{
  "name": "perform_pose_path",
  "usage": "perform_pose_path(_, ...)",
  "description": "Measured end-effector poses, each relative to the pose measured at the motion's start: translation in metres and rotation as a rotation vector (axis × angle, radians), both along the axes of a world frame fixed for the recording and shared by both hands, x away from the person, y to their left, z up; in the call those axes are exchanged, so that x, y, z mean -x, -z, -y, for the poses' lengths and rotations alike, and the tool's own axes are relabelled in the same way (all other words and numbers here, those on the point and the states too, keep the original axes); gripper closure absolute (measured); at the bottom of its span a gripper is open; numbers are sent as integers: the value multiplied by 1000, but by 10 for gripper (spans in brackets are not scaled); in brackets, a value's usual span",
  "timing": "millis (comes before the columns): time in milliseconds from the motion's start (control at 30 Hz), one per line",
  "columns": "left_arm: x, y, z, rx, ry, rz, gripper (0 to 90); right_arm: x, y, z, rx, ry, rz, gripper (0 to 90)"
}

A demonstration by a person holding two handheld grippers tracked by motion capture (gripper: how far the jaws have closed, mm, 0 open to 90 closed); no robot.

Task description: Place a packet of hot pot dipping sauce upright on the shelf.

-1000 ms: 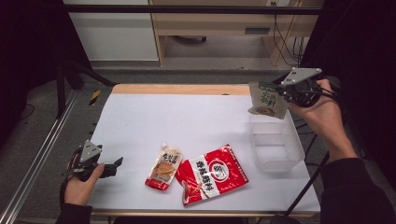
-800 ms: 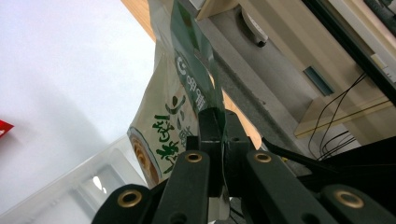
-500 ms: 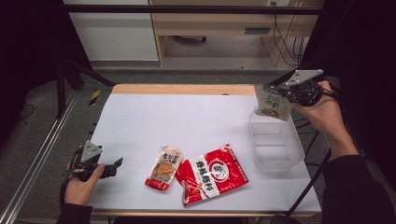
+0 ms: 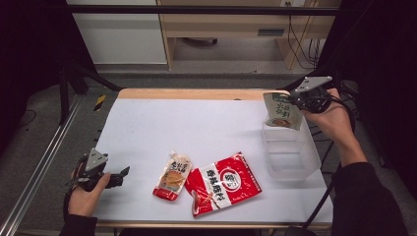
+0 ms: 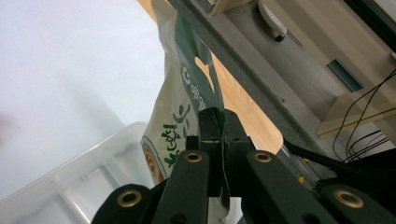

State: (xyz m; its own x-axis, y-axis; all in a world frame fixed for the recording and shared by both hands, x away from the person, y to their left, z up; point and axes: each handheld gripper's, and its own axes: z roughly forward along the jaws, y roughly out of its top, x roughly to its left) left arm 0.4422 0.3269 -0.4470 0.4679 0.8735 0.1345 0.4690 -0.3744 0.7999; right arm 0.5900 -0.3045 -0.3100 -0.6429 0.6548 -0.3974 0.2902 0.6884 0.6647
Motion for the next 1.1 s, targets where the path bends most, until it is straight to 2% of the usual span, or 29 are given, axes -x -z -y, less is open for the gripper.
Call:
perform_pose_path(67,0,0,1,-3,0,0,82,-1,4,0,1,0,-11,899)
perform_pose_path(300,0,0,1,-3,5,2,82,1,17,3,-43,21,-53,897)
perform_pose_path(400,0,0,2,-4,7,2,82,1,21,5,-46,35,-63,897)
perform_pose_path(500,0,-1,1,-2,7,2,81,-1,24,8,-71,46,-70,896)
perform_pose_path(1000,-1,0,4,-9,21,1,81,-2,34,21,-44,136,-109,880)
perform_pose_path(1100,-1,0,4,-10,21,1,81,-2,35,24,-53,143,-110,876)
